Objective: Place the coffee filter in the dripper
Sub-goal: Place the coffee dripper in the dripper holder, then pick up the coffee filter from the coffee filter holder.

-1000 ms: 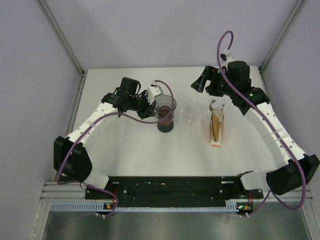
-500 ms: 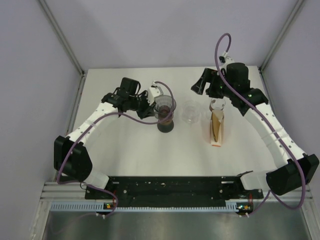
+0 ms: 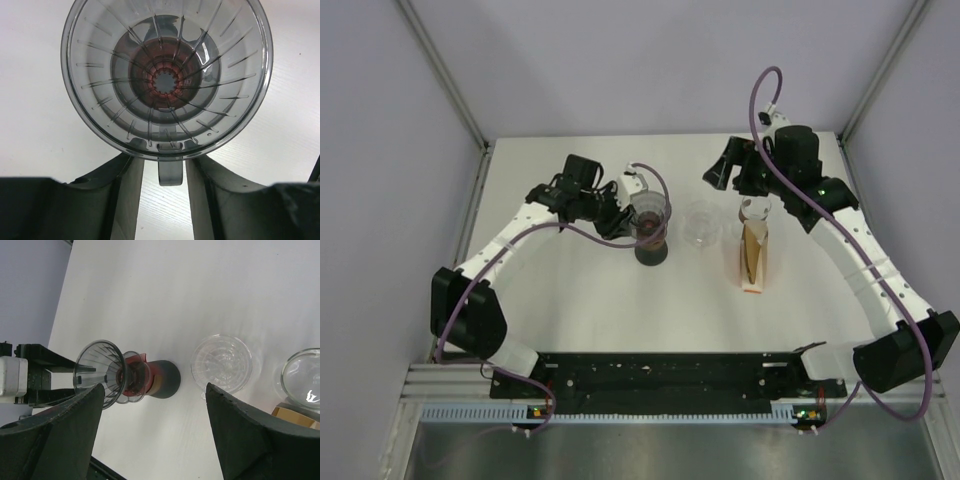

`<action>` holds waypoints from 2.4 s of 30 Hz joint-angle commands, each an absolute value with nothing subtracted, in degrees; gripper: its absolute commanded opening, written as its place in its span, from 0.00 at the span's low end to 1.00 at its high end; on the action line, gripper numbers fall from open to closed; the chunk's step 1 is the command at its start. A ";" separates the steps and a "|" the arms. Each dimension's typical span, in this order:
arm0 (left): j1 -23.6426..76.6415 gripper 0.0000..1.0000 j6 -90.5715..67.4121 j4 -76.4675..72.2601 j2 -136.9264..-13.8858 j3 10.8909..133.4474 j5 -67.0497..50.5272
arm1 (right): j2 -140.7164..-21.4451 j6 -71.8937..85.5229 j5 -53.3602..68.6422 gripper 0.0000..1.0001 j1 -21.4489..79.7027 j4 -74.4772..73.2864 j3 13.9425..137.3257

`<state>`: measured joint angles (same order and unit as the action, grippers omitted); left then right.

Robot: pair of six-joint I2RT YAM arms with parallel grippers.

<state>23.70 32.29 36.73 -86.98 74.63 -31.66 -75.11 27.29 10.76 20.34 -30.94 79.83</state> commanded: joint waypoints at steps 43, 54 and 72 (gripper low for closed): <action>21.88 0.91 23.55 50.62 -80.77 84.90 -20.21 | -71.80 22.41 -10.45 0.24 19.86 -34.02 52.91; 21.97 0.91 23.55 50.80 -80.42 84.64 -20.39 | -74.53 21.62 -13.89 0.18 19.86 -31.99 52.29; 21.97 0.90 23.55 51.15 -80.25 85.17 -20.21 | -73.12 17.58 -8.70 0.32 19.86 -30.76 51.33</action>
<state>22.15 23.94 51.59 -82.24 82.74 -19.81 -73.17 18.63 -9.37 20.34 -32.42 50.87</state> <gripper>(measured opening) 0.905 0.321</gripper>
